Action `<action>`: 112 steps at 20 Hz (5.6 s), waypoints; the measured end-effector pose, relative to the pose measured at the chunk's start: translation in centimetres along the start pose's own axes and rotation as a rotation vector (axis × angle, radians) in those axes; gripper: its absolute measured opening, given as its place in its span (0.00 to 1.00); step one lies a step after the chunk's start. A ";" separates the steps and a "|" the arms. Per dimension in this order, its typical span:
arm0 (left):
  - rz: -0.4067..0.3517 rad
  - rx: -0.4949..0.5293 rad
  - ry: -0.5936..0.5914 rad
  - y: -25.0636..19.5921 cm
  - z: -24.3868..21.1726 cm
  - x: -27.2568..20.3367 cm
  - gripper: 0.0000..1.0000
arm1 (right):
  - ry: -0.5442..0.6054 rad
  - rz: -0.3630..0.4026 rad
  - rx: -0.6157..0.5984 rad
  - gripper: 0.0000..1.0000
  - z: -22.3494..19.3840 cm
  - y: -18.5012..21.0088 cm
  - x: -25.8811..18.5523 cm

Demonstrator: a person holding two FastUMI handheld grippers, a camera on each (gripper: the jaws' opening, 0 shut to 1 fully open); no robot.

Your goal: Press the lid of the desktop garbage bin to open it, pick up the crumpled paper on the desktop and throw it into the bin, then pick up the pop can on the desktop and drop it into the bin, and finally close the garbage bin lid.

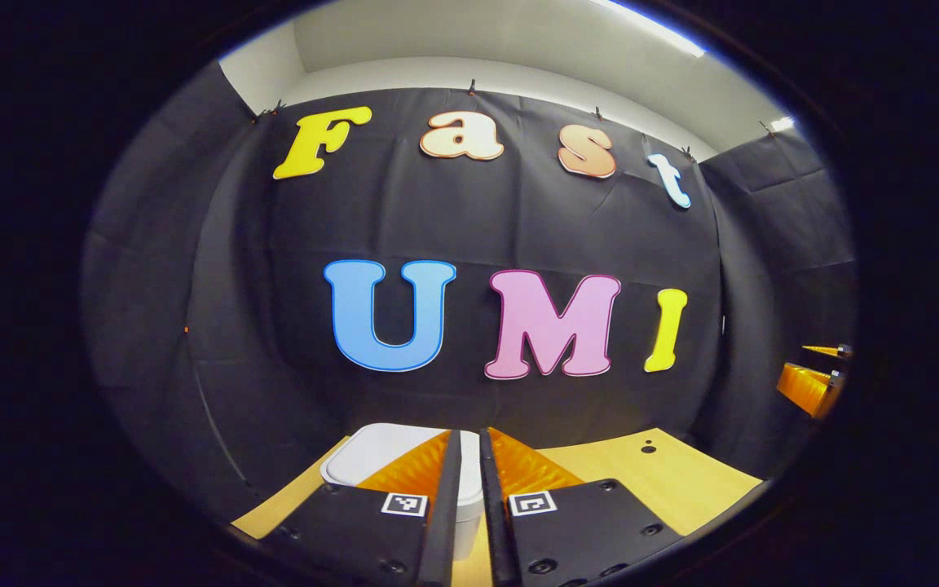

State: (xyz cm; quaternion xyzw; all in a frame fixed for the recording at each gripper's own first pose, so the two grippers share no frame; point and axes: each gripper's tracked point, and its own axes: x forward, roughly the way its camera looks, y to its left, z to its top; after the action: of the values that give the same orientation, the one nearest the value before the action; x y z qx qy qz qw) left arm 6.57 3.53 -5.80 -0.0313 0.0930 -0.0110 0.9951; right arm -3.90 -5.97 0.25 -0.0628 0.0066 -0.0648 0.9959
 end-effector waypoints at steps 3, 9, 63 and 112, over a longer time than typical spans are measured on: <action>-0.033 0.031 0.065 0.6 -3.1 2.4 0.06 | 0.009 0.017 0.008 0.98 -0.8 -0.6 1.1; -0.069 0.131 0.159 2.2 -7.6 6.4 0.05 | 0.053 0.051 0.036 0.98 -3.7 -2.1 4.1; -0.179 0.088 -0.123 -9.2 0.4 -5.0 0.95 | 0.323 -0.041 -0.049 0.98 -10.6 -1.5 2.7; -0.109 0.024 0.103 -9.2 -5.6 -6.6 0.97 | 1.095 0.298 -0.121 0.42 -40.1 -2.0 10.3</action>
State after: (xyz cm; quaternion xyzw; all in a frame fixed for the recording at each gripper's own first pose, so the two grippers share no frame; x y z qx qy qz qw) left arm -1.07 -5.85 -9.51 -0.0239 0.1423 -0.0680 0.9872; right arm 5.23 -14.23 -39.38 -0.0755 0.5342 0.0536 0.8403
